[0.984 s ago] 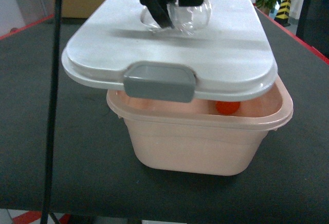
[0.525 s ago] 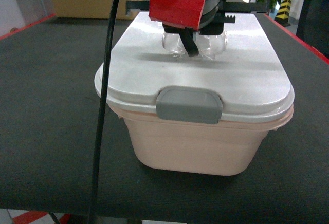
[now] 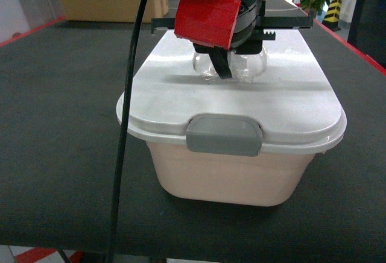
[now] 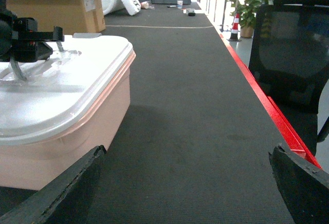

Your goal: Pick capacitor and pack into box

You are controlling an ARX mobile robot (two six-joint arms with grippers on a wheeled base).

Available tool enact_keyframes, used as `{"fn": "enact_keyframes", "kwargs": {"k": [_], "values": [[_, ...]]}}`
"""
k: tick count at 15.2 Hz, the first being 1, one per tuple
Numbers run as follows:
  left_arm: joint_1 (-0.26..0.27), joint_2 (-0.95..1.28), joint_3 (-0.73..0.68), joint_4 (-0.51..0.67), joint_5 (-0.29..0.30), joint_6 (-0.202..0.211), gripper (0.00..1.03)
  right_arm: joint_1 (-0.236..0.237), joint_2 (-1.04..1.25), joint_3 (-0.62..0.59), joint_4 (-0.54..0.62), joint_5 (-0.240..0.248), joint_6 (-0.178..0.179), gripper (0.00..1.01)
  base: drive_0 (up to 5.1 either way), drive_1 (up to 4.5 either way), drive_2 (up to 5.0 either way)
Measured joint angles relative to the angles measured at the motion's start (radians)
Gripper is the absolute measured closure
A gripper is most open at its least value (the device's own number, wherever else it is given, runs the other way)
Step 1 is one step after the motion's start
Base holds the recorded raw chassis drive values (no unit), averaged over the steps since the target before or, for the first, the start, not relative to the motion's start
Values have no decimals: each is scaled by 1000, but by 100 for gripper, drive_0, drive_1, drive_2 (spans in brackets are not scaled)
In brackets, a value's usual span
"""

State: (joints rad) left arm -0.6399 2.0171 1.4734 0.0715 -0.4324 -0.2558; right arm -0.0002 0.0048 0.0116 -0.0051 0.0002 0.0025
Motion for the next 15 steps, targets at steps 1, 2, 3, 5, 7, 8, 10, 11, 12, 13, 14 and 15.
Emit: {"fn": "enact_keyframes", "kwargs": {"k": [1,2,3,5,7,8,10,11,12,13,14,15], "values": [[0,0,0,6,10,-1,101,0,0,0,0,0,0,3,0,0,0],[0,0,0,6,10,-3,101,0,0,0,0,0,0,3,0,0,0],[0,2,0,13,13,-3,101,0,0,0,0,0,0,3,0,0,0],[0,2,0,15,52,-11,87,0,0,0,0,0,0,3,0,0,0],[0,-6,-18,108,74,-14,63,0,0,0,0,0,0,3,0,0,0],[0,-28,-55,181,87,3,52,0,0,0,0,0,0,3,0,0,0],[17,-103,-140,336,146,42,30,0,0,0,0,0,0,3,0,0,0],[39,-167,-192,411,146,76,18,0,0,0,0,0,0,3,0,0,0],[79,-238,-257,489,138,121,5,0,0,0,0,0,0,3,0,0,0],[220,-410,-494,730,193,255,5,0,0,0,0,0,0,3,0,0,0],[275,-501,-613,813,224,317,5,0,0,0,0,0,0,3,0,0,0],[317,-622,-729,854,225,389,5,0,0,0,0,0,0,3,0,0,0]]}}
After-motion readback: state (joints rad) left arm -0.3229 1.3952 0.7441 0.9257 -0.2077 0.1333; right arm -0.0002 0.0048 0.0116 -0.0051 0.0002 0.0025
